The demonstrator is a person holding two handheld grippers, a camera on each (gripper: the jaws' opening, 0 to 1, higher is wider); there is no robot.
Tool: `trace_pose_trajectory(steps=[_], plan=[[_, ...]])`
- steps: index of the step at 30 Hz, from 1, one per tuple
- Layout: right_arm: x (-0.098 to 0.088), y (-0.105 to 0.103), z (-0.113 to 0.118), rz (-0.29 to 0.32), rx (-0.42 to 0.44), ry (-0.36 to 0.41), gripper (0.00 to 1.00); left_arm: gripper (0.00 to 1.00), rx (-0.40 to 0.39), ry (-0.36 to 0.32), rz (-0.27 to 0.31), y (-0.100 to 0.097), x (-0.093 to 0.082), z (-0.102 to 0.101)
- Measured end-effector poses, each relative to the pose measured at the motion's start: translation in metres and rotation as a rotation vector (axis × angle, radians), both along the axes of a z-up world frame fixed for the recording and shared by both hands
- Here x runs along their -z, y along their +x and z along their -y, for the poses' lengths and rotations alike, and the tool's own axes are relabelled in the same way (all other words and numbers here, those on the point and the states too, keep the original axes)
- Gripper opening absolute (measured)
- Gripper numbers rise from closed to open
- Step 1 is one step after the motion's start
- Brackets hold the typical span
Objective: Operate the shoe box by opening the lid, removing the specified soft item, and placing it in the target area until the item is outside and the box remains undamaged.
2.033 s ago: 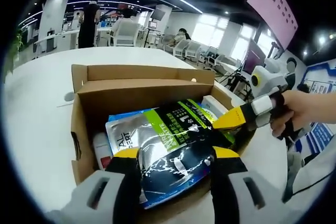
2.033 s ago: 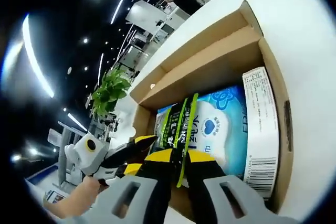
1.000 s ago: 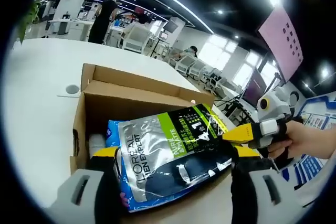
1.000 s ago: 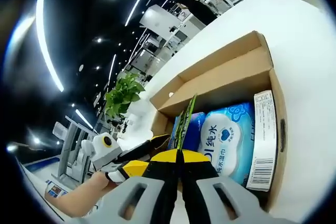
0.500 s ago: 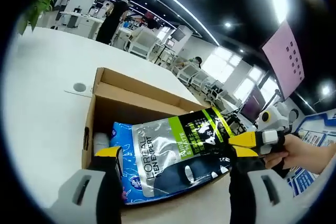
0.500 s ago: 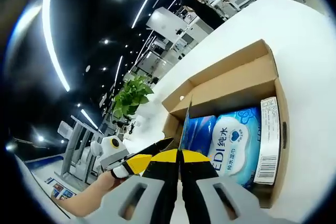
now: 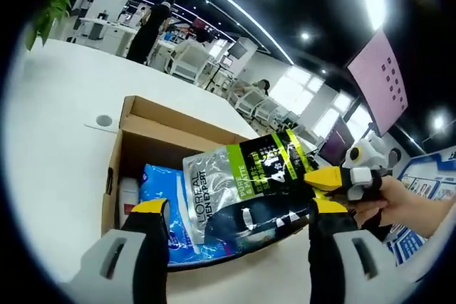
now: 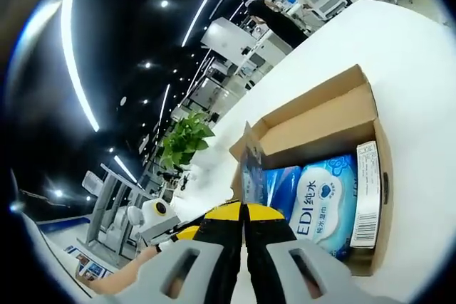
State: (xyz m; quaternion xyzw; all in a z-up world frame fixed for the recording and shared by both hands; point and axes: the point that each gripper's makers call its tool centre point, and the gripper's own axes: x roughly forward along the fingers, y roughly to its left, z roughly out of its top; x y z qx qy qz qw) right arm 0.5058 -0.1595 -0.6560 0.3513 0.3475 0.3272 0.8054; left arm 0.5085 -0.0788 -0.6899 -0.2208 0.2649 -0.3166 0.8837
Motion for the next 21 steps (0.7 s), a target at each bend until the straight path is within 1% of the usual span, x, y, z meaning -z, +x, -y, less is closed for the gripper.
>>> trace_pose_trajectory(steps=[1,3,4,7,13,15,16,18,21], plan=[[-0.002,0.0,0.002,0.002,0.004,0.0,0.0,0.81,0.002,0.009,0.01,0.0,-0.001,0.001],[-0.006,0.0,0.005,0.005,0.011,-0.002,0.0,0.81,0.004,0.005,0.013,-0.001,-0.002,0.004],[-0.008,0.0,0.006,0.009,0.013,-0.002,0.0,0.81,0.002,-0.009,0.013,-0.002,-0.003,0.007],[-0.014,0.001,0.011,0.021,0.019,-0.005,0.0,0.81,0.001,-0.034,0.0,-0.004,-0.003,0.014],[-0.024,0.001,0.016,0.046,0.037,0.008,0.0,0.81,0.023,-0.053,-0.021,-0.013,-0.003,0.023],[-0.027,0.0,0.015,0.051,0.041,0.022,0.0,0.81,0.024,-0.08,-0.036,-0.015,-0.004,0.024],[-0.029,0.0,0.014,0.053,0.043,0.025,0.0,0.81,0.029,-0.133,-0.053,-0.018,-0.009,0.027],[-0.032,-0.001,0.013,0.059,0.044,0.038,0.0,0.81,0.024,-0.194,-0.088,-0.021,-0.012,0.029],[-0.039,-0.001,0.013,0.087,0.048,0.05,0.0,0.8,0.013,-0.192,-0.09,-0.021,-0.011,0.028]])
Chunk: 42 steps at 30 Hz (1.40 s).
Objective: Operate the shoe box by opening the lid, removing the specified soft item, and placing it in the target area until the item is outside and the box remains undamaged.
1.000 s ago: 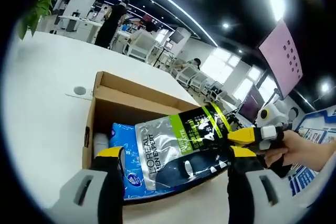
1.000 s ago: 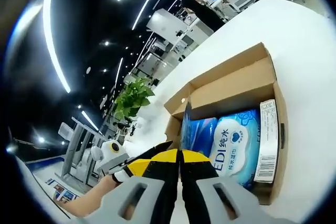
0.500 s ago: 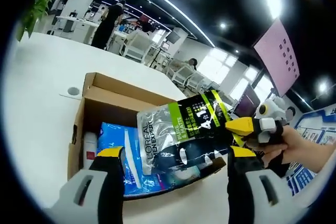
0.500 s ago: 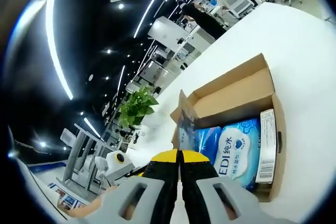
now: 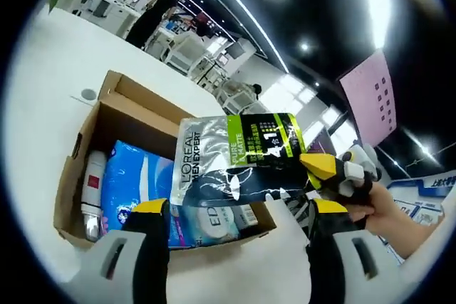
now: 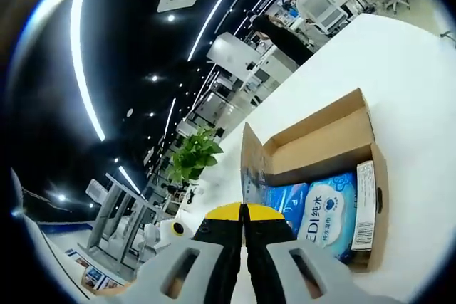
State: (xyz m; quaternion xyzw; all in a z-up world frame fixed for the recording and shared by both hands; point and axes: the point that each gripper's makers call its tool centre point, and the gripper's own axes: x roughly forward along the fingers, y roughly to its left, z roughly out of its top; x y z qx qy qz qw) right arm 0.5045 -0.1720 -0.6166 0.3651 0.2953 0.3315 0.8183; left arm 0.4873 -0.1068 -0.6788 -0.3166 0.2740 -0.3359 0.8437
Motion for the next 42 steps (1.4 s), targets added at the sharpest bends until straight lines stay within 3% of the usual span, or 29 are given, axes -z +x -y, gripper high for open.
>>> trace_pose_trajectory(steps=[5,9,17,23,27,35,41,42], plan=[[-0.009,0.0,0.002,0.026,0.008,0.018,0.0,0.79,0.018,-0.006,-0.017,-0.007,0.003,0.005],[-0.013,0.0,0.004,0.029,0.017,0.032,0.0,0.76,0.017,-0.064,-0.051,-0.009,0.003,0.011],[-0.019,-0.005,0.0,0.033,0.009,0.051,0.0,0.75,-0.03,-0.372,-0.153,-0.004,-0.019,0.02],[-0.02,-0.011,-0.002,0.031,-0.003,0.056,0.0,0.74,0.028,-0.381,-0.117,-0.009,-0.027,0.032],[-0.022,-0.014,-0.004,0.031,-0.001,0.07,0.0,0.7,-0.02,-0.458,-0.132,-0.001,-0.032,0.027],[-0.023,-0.019,-0.008,0.029,-0.013,0.094,0.0,0.61,-0.095,-0.496,-0.121,0.014,-0.037,0.01],[-0.024,-0.019,-0.007,0.027,-0.017,0.096,0.0,0.52,-0.126,-0.465,-0.074,0.018,-0.04,0.005],[-0.024,-0.02,-0.007,0.024,-0.018,0.094,0.0,0.48,-0.144,-0.411,-0.04,0.023,-0.036,-0.001]])
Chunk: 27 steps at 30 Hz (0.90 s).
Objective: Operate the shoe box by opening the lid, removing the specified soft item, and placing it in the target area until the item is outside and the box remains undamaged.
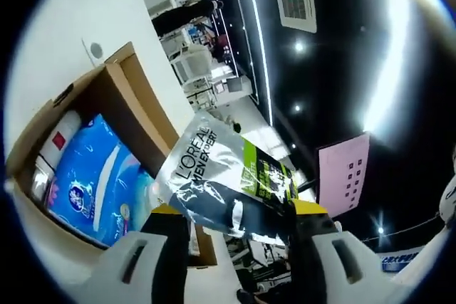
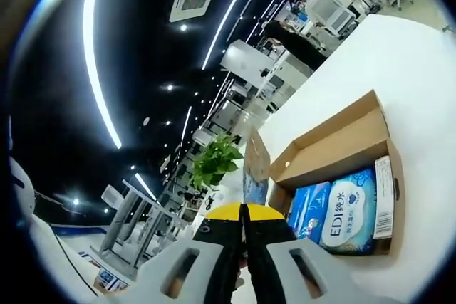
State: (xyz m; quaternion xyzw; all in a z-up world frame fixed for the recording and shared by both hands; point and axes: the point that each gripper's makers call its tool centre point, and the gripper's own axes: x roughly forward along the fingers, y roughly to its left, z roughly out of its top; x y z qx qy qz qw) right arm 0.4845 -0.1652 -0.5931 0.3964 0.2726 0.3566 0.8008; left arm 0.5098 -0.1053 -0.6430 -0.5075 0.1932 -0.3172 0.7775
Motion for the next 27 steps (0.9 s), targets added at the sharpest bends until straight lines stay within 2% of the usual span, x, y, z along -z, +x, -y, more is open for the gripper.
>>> trace_pose_trajectory(steps=[2,7,12,16,18,21,27], plan=[[0.001,-0.001,0.0,-0.007,0.0,0.004,0.0,0.39,-0.046,0.055,0.045,0.005,-0.002,-0.007],[0.005,-0.006,0.0,-0.017,-0.003,0.008,0.0,0.32,-0.078,0.033,0.051,0.009,-0.01,-0.016],[0.01,-0.011,-0.004,-0.026,-0.007,0.004,0.0,0.28,-0.102,0.053,0.062,0.009,-0.013,-0.019],[0.012,-0.013,-0.004,-0.033,-0.004,0.008,0.0,0.19,-0.114,0.08,0.074,0.007,-0.013,-0.021],[0.014,-0.015,-0.005,-0.032,-0.007,0.004,0.0,0.16,-0.116,0.084,0.085,0.006,-0.013,-0.023],[0.019,-0.018,-0.005,-0.04,-0.004,0.003,0.0,0.11,-0.121,0.024,0.068,0.007,-0.019,-0.024],[0.033,-0.028,-0.005,-0.061,0.012,0.004,0.0,0.02,-0.058,0.076,0.109,0.005,-0.024,-0.018]])
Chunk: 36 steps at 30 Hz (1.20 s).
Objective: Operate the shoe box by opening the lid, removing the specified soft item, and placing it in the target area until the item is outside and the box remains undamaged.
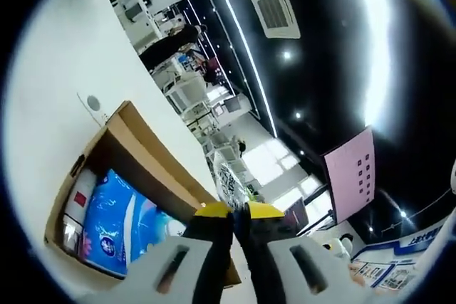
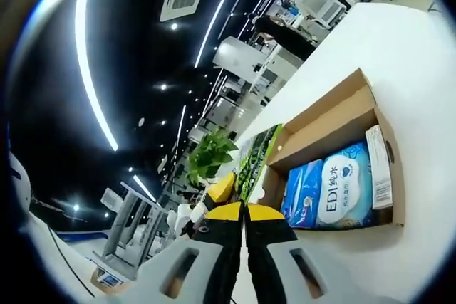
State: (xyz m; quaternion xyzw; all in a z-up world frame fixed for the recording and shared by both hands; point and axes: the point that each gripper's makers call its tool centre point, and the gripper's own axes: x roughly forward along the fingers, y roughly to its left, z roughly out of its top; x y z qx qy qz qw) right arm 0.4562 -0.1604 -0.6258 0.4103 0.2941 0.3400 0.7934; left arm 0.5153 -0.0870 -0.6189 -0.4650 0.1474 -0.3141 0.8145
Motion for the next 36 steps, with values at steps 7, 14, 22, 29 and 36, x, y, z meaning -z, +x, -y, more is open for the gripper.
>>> trace_pose_trajectory(steps=[7,14,22,29,36], plan=[[0.013,-0.01,0.003,-0.01,0.001,-0.005,0.0,0.01,0.057,0.065,0.058,-0.004,-0.007,0.006],[0.009,-0.018,-0.003,0.034,-0.057,0.01,0.16,0.0,0.105,0.128,0.133,-0.004,-0.026,0.005],[0.022,-0.018,0.008,0.075,-0.072,-0.1,0.35,0.0,0.154,0.179,0.185,-0.008,-0.035,0.008],[0.022,-0.016,0.023,0.141,-0.108,-0.224,0.44,0.0,0.236,0.237,0.21,-0.024,-0.028,0.026],[0.014,-0.011,0.038,0.21,-0.134,-0.296,0.55,0.0,0.329,0.268,0.252,-0.037,-0.033,0.041]])
